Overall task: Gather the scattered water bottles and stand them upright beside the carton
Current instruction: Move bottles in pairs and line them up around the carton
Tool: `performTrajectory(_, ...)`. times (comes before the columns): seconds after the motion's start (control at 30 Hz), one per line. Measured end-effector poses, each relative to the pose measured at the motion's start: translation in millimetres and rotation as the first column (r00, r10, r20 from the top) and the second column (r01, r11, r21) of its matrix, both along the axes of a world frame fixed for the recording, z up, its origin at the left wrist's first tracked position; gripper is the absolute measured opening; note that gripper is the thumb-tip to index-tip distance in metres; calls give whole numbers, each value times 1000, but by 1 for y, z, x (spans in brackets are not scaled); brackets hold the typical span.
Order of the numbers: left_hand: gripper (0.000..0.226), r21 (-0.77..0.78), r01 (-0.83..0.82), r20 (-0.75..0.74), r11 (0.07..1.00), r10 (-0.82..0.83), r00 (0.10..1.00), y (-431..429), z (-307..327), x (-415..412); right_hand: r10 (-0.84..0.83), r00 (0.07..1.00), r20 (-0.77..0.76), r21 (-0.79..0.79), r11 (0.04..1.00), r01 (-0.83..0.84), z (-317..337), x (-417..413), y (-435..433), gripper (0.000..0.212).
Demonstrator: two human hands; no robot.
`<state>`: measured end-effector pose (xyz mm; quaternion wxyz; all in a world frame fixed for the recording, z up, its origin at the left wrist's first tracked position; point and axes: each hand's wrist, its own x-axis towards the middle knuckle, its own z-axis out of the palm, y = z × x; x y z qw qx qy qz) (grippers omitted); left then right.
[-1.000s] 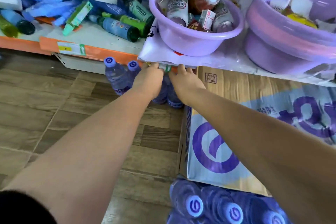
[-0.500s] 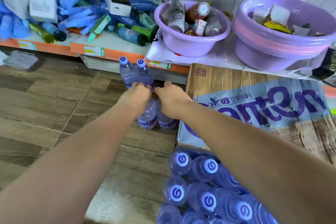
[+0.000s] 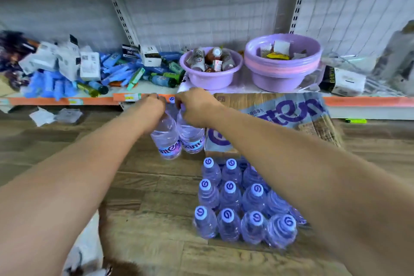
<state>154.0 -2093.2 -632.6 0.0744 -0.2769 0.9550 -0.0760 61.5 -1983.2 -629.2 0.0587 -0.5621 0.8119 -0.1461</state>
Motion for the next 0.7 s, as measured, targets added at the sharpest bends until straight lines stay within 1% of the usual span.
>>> performTrajectory(0.1,36,-62,67,-32,996,-69,997,27,42,14,-3,996,-86,-38,999,0,43,18,30,28)
performTrajectory(0.2,35,-45,116,-96,992,-120,988,66,74,23,-45,991,-127,-55,998,38,74,27,70,30)
performTrajectory(0.27,32,-30,161,-124,986,-164,979,91,88,24,-57,986,-156,-37,998,52,90,30,95,31)
performTrajectory(0.37,31,26,230,-138,973,-224,965,129,94,18,-67,983,-169,18,997,71,102,28,135,31)
performTrajectory(0.47,23,102,295,-124,950,-283,951,163,91,3,-102,986,-130,121,986,118,100,20,172,30)
performTrajectory(0.57,30,141,333,-108,932,-320,941,198,81,-12,-150,985,-86,204,965,165,93,11,209,27)
performTrajectory(0.63,24,179,374,-137,910,-353,926,222,75,-22,-184,978,-93,241,949,202,90,6,235,27)
performTrajectory(0.7,26,204,439,-144,875,-417,897,242,69,-32,-212,971,-113,252,939,234,86,-1,260,28)
